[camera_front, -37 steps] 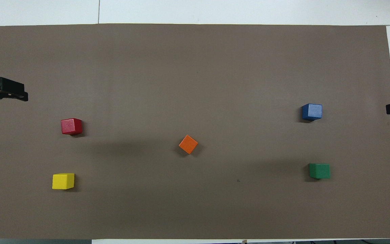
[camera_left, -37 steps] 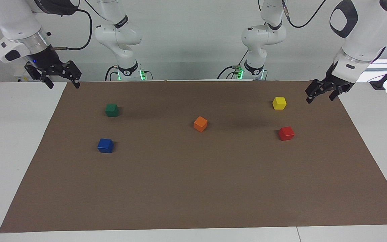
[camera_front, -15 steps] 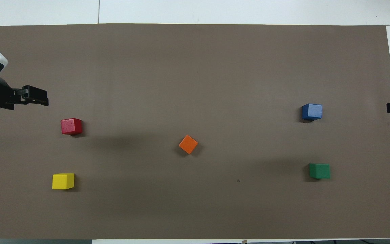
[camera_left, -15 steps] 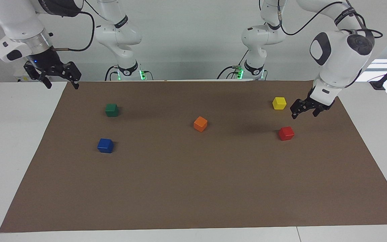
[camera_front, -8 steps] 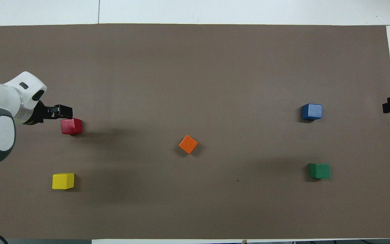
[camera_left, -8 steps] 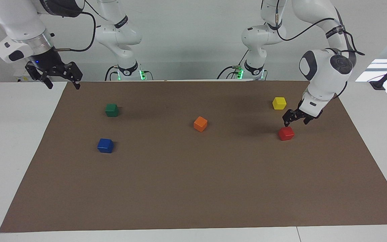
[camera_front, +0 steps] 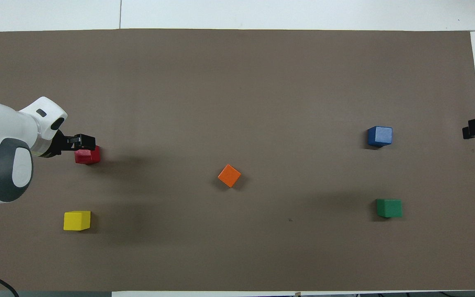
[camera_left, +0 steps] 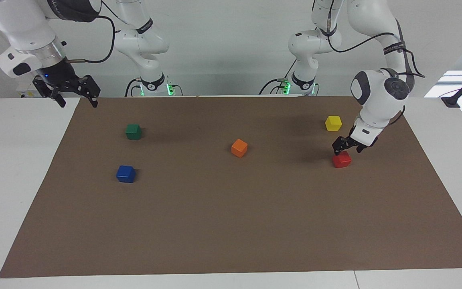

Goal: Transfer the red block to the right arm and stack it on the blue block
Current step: 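Reach the left gripper down over the red cube, then grasp the red cube with the left gripper while the right gripper advances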

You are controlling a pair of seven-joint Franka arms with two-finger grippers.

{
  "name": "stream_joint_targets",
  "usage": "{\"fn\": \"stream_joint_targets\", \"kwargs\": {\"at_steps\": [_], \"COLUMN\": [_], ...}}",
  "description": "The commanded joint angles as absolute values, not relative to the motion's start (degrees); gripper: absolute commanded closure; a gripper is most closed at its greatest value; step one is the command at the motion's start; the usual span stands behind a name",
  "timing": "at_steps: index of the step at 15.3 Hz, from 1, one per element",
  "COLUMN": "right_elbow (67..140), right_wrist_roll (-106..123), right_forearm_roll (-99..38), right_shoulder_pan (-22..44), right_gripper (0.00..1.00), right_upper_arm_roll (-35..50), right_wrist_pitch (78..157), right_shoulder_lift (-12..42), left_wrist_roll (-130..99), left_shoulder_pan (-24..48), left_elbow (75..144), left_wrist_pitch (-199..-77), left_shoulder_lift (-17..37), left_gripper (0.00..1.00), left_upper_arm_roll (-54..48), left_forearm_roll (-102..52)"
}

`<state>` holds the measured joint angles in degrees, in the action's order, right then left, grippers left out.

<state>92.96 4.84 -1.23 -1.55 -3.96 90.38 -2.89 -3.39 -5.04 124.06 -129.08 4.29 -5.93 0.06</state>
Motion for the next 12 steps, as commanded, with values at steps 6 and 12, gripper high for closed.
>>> {"fn": "stream_joint_targets", "kwargs": {"at_steps": [6, 12], "right_elbow": [100.44, 110.2], "right_wrist_roll": [15.79, 25.84], "right_forearm_roll": [-34.93, -63.86], "right_shoulder_pan": [-2.72, -5.1], "right_gripper": [0.0, 0.0], "right_upper_arm_roll": [-3.95, -3.96], "right_wrist_pitch": [94.83, 91.51], "right_shoulder_lift": [-3.25, 1.4], "left_wrist_roll": [-2.81, -2.81], "left_shoulder_pan": [-6.24, -6.24], "left_elbow": [127.27, 127.27], "left_wrist_pitch": [-135.97, -136.58], "left_shoulder_lift": [7.29, 8.44], "left_gripper": [0.0, 0.06], "left_upper_arm_roll": [-5.98, -5.98], "left_forearm_roll": [-0.09, -0.09]}}
